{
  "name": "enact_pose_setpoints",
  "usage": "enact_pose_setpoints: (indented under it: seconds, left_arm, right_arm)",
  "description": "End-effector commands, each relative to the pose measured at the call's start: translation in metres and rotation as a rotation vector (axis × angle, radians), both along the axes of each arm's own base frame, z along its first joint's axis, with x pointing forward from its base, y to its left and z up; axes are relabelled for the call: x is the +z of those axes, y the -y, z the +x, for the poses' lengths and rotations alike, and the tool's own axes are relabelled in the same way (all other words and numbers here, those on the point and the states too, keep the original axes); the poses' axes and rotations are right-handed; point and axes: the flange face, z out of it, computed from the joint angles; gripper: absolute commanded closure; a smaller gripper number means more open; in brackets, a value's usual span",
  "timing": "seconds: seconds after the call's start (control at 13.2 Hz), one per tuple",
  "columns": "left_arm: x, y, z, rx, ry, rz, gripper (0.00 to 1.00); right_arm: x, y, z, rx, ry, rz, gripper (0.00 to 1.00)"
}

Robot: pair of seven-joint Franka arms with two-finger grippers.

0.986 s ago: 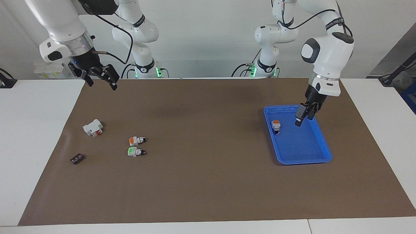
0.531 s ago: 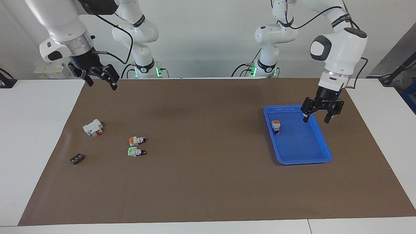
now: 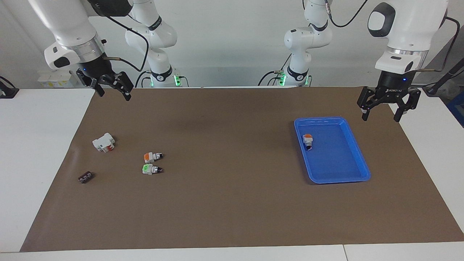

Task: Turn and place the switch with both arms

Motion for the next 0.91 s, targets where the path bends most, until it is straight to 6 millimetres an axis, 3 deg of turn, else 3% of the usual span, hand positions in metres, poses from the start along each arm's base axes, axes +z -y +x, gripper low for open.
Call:
enact_pose_setpoints:
  seconds: [0.0, 0.23, 0.45, 0.68, 0.83]
  left_arm:
    - [0.025, 0.004, -0.015, -0.013, -0.127, 0.0, 0.0]
    - [0.035, 0.006, -0.025, -0.014, -0.198, -0.015, 0.0]
    - [0.028, 0.008, -0.03, -0.018, -0.259, -0.021, 0.0]
    - [0.041, 0.013, -0.05, -0.026, -0.285, -0.016, 0.0]
    - [0.033, 0.014, -0.057, -0.026, -0.3, -0.01, 0.0]
  right_arm:
    - [0.002, 0.001, 0.001, 0.02, 0.024, 0.011, 0.0]
    - [0.001, 0.001, 0.001, 0.021, 0.021, 0.011, 0.0]
    - [0.002, 0.001, 0.001, 0.02, 0.024, 0.013, 0.0]
    - [0.002, 0.0, 0.001, 0.021, 0.025, 0.013, 0.0]
    - [0.002, 0.0, 0.001, 0.02, 0.022, 0.014, 0.0]
